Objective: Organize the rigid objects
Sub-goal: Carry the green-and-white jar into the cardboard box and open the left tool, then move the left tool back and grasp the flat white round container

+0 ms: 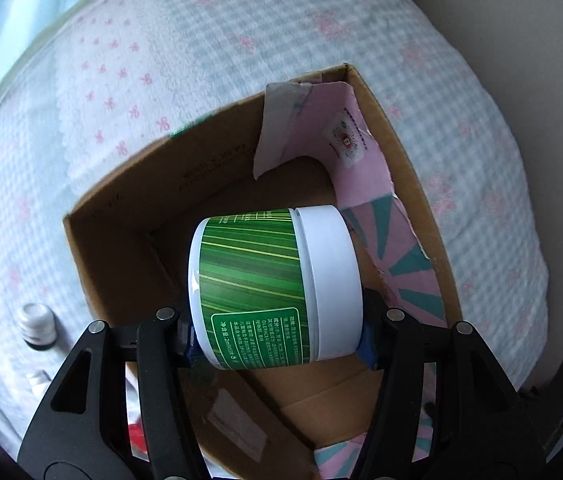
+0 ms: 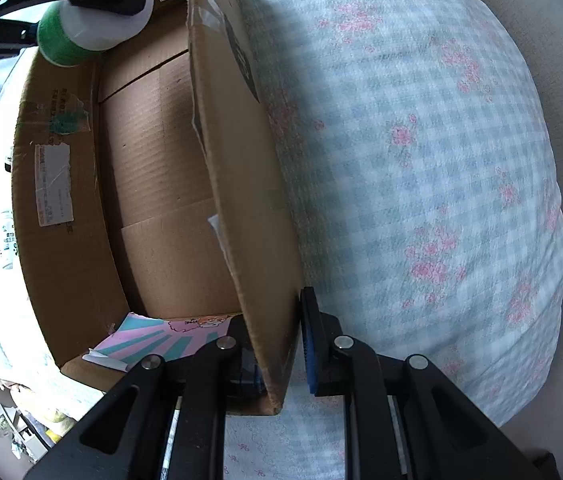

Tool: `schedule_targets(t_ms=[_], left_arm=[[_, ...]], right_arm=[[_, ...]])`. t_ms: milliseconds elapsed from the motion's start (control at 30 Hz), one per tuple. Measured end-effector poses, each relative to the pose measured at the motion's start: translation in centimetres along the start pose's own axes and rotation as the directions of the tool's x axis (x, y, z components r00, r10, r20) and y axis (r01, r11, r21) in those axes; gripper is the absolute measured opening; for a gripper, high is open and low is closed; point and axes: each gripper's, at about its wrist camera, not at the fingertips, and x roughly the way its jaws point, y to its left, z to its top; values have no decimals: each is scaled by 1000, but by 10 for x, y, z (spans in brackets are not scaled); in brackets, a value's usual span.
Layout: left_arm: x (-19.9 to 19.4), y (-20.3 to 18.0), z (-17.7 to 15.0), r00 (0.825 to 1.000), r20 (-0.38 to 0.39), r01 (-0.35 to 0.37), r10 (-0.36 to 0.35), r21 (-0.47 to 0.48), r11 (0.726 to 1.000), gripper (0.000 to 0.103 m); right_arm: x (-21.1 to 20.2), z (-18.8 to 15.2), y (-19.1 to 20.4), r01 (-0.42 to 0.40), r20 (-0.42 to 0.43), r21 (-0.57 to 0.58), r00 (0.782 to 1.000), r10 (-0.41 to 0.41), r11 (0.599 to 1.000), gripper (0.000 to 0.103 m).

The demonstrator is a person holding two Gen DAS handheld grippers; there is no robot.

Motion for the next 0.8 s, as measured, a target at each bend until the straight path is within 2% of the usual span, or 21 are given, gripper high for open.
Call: schedule_targets(t_ms=[33, 67, 100, 233, 433, 567, 800], left_arm=[[-1, 0, -1, 1000, 14, -8, 7, 9, 1000, 63], [-5, -1, 0, 999, 32, -12, 11, 16, 1000, 97], [-8, -1, 0, 999, 50, -12, 11, 20, 1000, 103], [-8, 3, 4, 998, 55, -23, 22, 25, 999, 103], [-21, 23, -8, 998, 59, -3, 5, -36, 999, 103], [-57, 45, -30, 996, 86, 2, 6, -97, 995, 103], [-136, 110, -81, 983, 171, -29, 69, -226, 974, 103]], right_arm=[[1, 0, 2, 2, 0, -3, 1000, -2, 1000, 15], [1, 0, 3, 3, 0, -4, 1000, -3, 1000, 15], [2, 0, 4, 4, -1, -3, 1000, -4, 1000, 15], [4, -2, 6, 0, -5, -1, 1000, 0, 1000, 15], [7, -4, 6, 2, -3, -10, 1000, -2, 1000, 15], [9, -5, 8, 3, -1, -8, 1000, -3, 1000, 15], [6, -6, 15, 9, 1, -42, 1000, -9, 999, 15]])
